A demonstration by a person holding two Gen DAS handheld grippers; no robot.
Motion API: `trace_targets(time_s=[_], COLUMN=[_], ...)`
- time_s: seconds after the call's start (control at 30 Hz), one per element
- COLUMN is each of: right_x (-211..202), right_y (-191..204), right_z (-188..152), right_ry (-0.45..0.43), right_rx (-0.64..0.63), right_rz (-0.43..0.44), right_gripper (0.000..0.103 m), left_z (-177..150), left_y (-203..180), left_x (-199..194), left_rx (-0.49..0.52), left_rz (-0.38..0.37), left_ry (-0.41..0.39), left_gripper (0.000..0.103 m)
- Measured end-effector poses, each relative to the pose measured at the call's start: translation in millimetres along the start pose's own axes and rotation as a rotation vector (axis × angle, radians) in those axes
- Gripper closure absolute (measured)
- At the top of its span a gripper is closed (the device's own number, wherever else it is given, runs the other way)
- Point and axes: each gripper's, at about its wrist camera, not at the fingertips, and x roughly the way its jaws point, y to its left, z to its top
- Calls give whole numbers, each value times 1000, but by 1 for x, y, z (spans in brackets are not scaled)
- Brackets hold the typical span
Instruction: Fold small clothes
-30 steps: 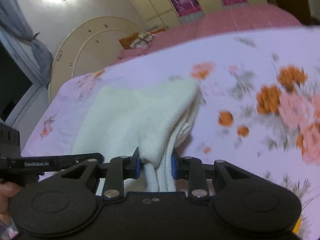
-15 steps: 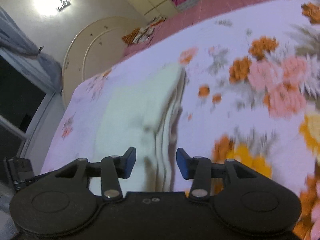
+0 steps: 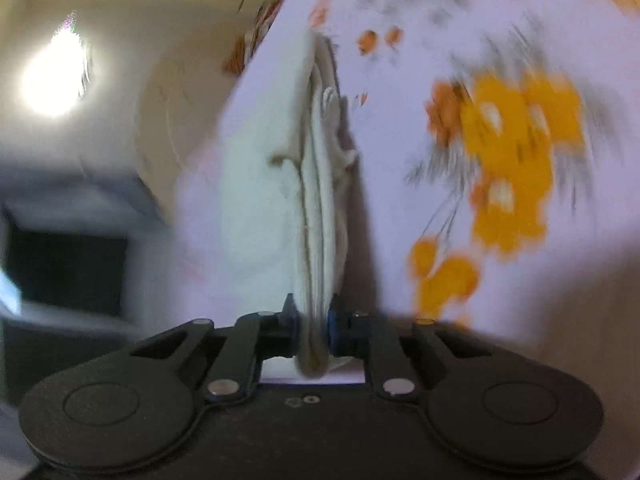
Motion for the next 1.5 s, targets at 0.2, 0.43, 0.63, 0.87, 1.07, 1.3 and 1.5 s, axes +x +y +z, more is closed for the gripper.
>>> trace_targets(time_s=[0.2,0.43,0.63,0.87,1.07,1.3,1.5], right_x=[-14,-33,3,-9,-52,-97,-130], right_y=[7,65,63,59,82,106,128], right_z=[1,-49,-70,-76,-118,-169,-224], right_ry=[-96,-146,-111,-139,-252,-312,-355], right_rx=[-53,-575,-781,-755,-836,-851,-895], right_rz=[-228,-315,-544,-577,-562,-583,-551], right_gripper=[79,80,82,73,29,18,16], left_z=[-7,-21,-34,-55,-69,-89,-116], left_y=[-5,-16,-34,-59,-96,-140,-159], left_x=[-20,-33,-7,-16,-70,-139,-193], left_rx=[74,159,262,358,327,356,349], left_rz=[85,140,282,393,384,360,336], left_ry=[-26,-73,-17,-23,-127,-225,-273], left_gripper=[37,37,34,10,0,0,0])
